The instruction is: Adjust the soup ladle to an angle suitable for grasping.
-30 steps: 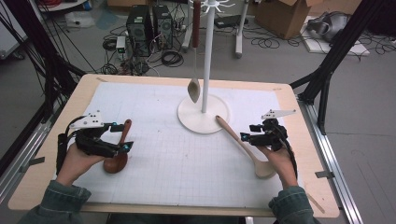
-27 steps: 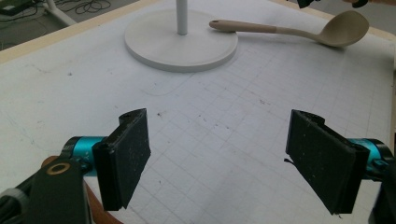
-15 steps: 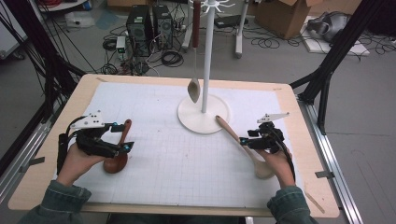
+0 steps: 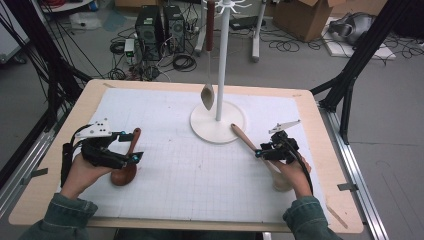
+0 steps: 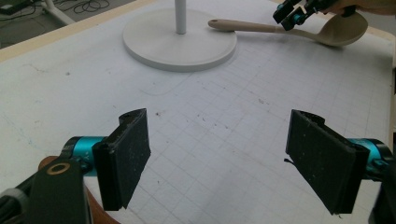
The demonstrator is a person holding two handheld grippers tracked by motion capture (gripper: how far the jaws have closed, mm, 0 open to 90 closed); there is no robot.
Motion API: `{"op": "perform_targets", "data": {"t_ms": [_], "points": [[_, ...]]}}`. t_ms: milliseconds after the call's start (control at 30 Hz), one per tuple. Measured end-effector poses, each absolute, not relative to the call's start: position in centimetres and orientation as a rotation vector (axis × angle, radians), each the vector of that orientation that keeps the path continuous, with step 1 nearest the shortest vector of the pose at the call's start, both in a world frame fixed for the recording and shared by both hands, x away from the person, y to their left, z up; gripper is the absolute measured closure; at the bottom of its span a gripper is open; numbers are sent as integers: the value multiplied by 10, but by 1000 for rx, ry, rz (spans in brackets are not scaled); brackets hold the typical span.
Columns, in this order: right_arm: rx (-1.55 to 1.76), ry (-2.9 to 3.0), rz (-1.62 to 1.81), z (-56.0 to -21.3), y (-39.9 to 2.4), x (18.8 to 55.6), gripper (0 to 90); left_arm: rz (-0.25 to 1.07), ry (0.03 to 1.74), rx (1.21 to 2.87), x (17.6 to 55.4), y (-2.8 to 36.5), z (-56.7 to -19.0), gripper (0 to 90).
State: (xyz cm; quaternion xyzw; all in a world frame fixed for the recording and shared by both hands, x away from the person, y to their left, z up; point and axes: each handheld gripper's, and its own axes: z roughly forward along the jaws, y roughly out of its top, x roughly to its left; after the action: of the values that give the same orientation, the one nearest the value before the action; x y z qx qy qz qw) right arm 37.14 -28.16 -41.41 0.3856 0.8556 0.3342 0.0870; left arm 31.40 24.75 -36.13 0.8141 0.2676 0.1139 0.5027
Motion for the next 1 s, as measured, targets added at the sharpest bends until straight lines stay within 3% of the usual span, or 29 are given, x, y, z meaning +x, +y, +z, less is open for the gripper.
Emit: {"op": "perform_targets", "data": {"t_ms": [467, 1000], "points": [[1115, 2635, 911, -421, -277, 375, 705, 271, 641, 1967, 314, 247, -362, 221], [1136, 2667, 887, -425, -275, 377, 729, 268, 642, 1973, 314, 246, -362, 221]]}}
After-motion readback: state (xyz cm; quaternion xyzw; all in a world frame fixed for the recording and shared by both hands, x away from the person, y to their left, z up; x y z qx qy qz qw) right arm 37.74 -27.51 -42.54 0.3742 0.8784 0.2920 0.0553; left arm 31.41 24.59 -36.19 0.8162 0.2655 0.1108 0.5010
